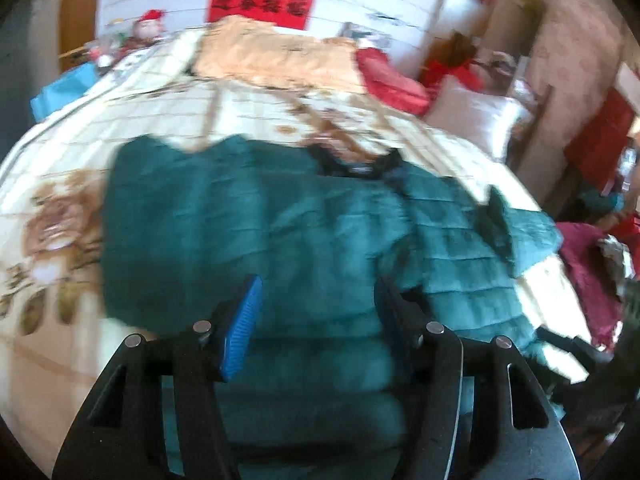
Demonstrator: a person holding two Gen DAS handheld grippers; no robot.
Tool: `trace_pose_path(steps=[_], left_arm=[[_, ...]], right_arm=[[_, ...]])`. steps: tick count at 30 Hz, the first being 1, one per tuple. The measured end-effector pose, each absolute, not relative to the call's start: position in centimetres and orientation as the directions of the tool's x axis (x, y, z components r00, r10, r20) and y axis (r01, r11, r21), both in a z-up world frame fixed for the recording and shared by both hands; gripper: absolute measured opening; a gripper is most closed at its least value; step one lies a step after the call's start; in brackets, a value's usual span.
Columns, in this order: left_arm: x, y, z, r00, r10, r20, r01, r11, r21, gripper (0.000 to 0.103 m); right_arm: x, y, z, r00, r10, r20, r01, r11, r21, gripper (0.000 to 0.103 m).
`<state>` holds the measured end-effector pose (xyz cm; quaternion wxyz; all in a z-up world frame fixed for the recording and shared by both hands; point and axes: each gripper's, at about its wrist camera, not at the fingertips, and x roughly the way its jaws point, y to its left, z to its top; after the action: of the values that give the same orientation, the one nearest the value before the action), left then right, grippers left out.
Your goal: Fold large clothes
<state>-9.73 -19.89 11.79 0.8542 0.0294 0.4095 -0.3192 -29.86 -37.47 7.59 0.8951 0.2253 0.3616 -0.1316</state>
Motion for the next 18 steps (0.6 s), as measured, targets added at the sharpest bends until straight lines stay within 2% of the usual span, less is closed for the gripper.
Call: trace_pose_path(steps=[3,7,14,18], left_arm=[[-8.5,-17.3,11.3,0.507,-0.451,-0.734,0.501,0.848,-0.175,0.058],[-6.9,-13.5,10.5,0.518,-0.432,-0.738,0.41,0.883,-0.228,0.058],[-5.6,-10.3,8.7,0.518,-0.398,-0.757,0.333,0.909,-0.25,0.058],[-4.5,-9.7,7.5,0.509,-0.376,-0.774,0.298,0.921,-0.251,0.058]], right_arm=[[-26.8,-37.5,8.3,0.718,-0.035,-0.696,0.354,0.879,0.32,0.103],[-22.5,-37.8,8.6,0.729,0.016,-0.685,0.304,0.888,0.344,0.103],[-15.0,-39.1,7.0,0.688,0.029,-0.725,0.308,0.893,0.327,0.103],[-12.2,-40.4,5.7,0.682,0.097,-0.725,0.319,0.853,0.414,0.103]])
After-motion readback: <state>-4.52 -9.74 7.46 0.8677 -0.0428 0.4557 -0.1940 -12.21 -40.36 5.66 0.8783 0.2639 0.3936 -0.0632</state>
